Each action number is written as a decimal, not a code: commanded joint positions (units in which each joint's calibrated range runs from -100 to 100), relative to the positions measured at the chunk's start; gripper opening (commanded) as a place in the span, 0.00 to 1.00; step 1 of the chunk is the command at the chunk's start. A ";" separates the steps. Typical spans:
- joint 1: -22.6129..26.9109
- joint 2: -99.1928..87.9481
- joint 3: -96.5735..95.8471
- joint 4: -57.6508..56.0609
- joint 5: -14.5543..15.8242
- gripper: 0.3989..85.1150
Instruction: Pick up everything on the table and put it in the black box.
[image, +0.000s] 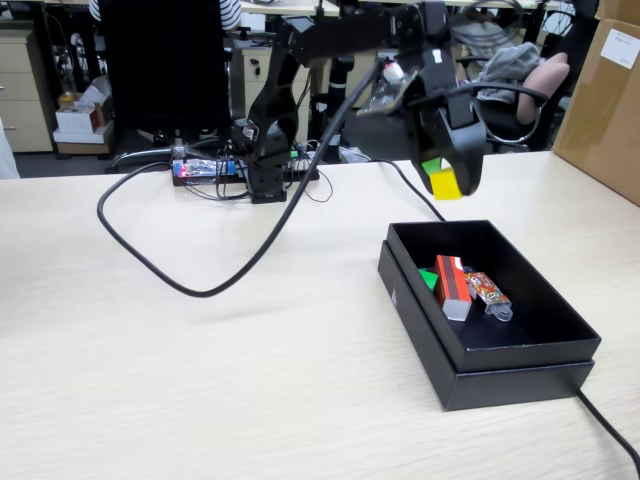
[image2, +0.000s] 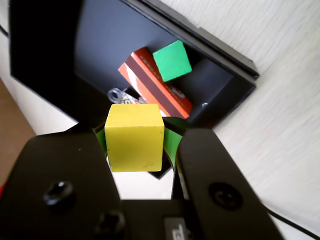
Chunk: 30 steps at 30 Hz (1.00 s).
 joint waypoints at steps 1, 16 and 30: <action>0.24 2.98 3.65 6.21 -0.15 0.11; -0.78 6.53 -7.50 15.63 -1.03 0.35; -2.98 -17.45 3.92 9.93 -1.37 0.41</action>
